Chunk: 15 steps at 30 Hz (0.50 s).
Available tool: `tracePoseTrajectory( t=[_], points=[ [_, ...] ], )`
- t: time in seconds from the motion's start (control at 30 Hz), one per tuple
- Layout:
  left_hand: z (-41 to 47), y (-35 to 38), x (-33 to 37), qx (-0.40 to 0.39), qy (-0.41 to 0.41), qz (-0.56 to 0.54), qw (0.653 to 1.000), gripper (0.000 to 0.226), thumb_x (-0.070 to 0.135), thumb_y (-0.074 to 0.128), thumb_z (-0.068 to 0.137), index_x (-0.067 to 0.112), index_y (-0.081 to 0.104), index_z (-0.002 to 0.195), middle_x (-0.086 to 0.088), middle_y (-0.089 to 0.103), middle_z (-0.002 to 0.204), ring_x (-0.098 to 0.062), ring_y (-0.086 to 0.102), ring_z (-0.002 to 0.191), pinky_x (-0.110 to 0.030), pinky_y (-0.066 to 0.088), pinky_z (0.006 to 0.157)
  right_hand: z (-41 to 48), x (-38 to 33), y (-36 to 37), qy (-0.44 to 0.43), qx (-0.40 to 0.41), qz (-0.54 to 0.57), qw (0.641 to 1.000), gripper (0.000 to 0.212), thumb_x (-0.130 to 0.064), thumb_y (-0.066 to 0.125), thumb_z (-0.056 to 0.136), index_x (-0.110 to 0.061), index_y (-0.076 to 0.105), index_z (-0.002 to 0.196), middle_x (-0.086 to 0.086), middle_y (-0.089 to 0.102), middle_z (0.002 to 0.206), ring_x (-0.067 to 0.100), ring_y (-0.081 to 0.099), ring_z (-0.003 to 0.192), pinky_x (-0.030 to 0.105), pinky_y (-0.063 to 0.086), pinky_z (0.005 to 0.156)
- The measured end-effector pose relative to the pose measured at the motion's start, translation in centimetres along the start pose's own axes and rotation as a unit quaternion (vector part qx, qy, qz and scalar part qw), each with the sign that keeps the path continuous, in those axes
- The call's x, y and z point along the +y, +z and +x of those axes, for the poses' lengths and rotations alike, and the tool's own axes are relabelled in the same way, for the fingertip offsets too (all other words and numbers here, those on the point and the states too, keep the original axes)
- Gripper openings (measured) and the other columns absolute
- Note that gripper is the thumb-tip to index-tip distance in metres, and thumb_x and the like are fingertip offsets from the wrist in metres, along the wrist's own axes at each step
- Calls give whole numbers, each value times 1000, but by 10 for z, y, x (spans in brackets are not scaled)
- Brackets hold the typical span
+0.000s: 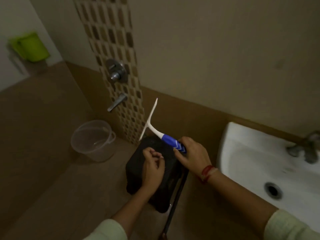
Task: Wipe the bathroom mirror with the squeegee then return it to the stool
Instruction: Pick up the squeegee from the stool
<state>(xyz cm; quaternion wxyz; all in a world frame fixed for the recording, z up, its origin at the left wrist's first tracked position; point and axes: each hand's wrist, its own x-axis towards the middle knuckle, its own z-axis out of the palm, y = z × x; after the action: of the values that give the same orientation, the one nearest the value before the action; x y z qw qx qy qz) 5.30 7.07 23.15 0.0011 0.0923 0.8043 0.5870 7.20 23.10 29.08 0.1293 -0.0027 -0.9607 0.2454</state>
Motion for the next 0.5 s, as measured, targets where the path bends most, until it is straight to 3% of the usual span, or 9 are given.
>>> tracePoseTrajectory(
  t=[0.07,0.13,0.2,0.27,0.4,0.5],
  points=[
    [-20,12,22,-66,49,11,997,41,13,56,86,41,32,102,6,58,87,0,60,75,-10,46,64,-22,0,-36,-12,37,2,999,22,-40,53,84,-22,53,96,-2,58,85,11,54,66,26,48,56],
    [-33,21,42,-110,79,12,991,35,21,56,86,42,34,103,6,59,88,0,61,77,-11,48,65,-41,1,-69,-27,69,10,997,24,-41,51,84,-20,53,96,-4,55,84,9,51,63,18,45,52],
    [-38,30,70,-126,105,4,986,31,23,55,86,42,36,102,7,60,89,1,60,80,-13,48,66,-58,1,-103,-37,104,10,994,27,-41,51,83,-18,54,95,-5,53,83,5,46,60,7,34,51],
    [-35,41,101,-115,141,-4,983,34,17,57,86,40,38,102,9,59,89,1,60,80,-13,47,67,-70,0,-135,-46,141,4,989,28,-40,52,83,-15,55,95,-3,54,82,5,44,57,5,31,51],
    [-31,62,174,-102,224,-40,968,33,14,56,87,38,40,104,12,58,84,-1,58,79,-11,44,68,-94,-7,-199,-59,250,2,967,22,-34,56,83,-14,57,93,-3,53,78,8,43,55,18,37,46],
    [-27,73,222,-111,255,-88,956,38,9,55,88,40,40,105,1,56,93,-8,57,90,-19,45,81,-112,-15,-245,-70,332,8,940,19,-28,58,83,-15,54,96,-2,50,77,9,42,58,25,40,48]
  ],
)
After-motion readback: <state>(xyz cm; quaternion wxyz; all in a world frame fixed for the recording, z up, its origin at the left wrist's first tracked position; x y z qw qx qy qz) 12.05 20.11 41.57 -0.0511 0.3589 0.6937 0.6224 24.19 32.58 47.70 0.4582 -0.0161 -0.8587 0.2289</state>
